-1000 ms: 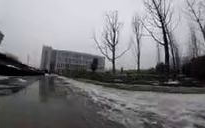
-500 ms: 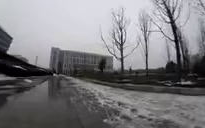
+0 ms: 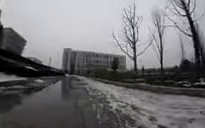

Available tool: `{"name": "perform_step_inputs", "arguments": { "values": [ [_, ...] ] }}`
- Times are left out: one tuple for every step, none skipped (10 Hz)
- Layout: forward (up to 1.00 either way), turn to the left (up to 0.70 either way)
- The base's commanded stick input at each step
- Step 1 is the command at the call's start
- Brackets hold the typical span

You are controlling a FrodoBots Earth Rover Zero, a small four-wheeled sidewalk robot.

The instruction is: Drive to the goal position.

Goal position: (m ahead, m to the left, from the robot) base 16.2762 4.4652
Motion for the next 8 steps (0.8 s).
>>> {"name": "perform_step_inputs", "arguments": {
  "values": [
    [0.70,0.27],
    [0.70,0.27],
    [0.70,0.27],
    [0.70,0.27],
    [0.70,0.27],
    [0.70,0.27],
    [0.70,0.27],
    [0.70,0.27]
  ]
}}
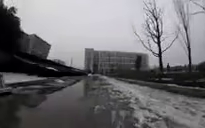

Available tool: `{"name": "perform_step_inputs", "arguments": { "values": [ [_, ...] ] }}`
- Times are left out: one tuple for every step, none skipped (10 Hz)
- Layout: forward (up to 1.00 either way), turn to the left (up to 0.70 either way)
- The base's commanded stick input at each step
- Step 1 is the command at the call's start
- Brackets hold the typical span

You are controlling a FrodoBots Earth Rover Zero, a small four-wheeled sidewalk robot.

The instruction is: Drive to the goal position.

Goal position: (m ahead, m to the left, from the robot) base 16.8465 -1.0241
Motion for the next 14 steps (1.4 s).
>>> {"name": "perform_step_inputs", "arguments": {
  "values": [
    [0.70,0.24],
    [0.70,0.00],
    [0.70,0.00],
    [0.70,0.00],
    [0.70,0.00],
    [0.70,0.00],
    [0.70,0.00],
    [0.70,0.00],
    [0.70,0.00],
    [0.70,0.00],
    [0.85,0.00],
    [0.85,0.00],
    [0.85,0.00],
    [0.98,0.00]
  ]
}}
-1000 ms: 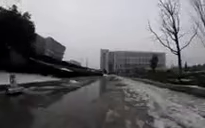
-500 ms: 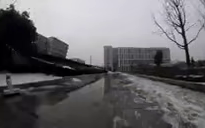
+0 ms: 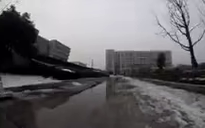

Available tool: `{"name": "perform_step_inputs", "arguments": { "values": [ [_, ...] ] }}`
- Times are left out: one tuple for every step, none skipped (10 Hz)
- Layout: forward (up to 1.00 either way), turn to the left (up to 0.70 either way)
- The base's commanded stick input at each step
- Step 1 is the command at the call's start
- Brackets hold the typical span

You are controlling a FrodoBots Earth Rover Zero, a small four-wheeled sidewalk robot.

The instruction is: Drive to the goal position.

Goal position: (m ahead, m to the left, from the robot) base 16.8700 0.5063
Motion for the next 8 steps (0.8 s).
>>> {"name": "perform_step_inputs", "arguments": {
  "values": [
    [1.00,0.00],
    [1.00,-0.24],
    [1.00,-0.27],
    [1.00,-0.27],
    [1.00,-0.27],
    [1.00,-0.27],
    [1.00,-0.08],
    [1.00,0.00]
  ]
}}
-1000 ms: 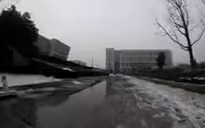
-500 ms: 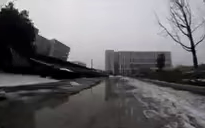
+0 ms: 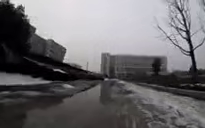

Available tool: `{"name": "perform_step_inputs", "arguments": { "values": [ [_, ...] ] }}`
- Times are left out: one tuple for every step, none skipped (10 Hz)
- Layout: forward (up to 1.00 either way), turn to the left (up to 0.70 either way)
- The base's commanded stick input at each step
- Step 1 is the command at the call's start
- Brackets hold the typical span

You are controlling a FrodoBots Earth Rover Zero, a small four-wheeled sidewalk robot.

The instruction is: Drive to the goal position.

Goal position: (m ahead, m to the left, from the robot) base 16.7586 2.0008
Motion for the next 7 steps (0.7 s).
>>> {"name": "perform_step_inputs", "arguments": {
  "values": [
    [1.00,0.00],
    [1.00,0.00],
    [1.00,0.00],
    [1.00,0.00],
    [1.00,0.00],
    [1.00,0.00],
    [1.00,0.00]
  ]
}}
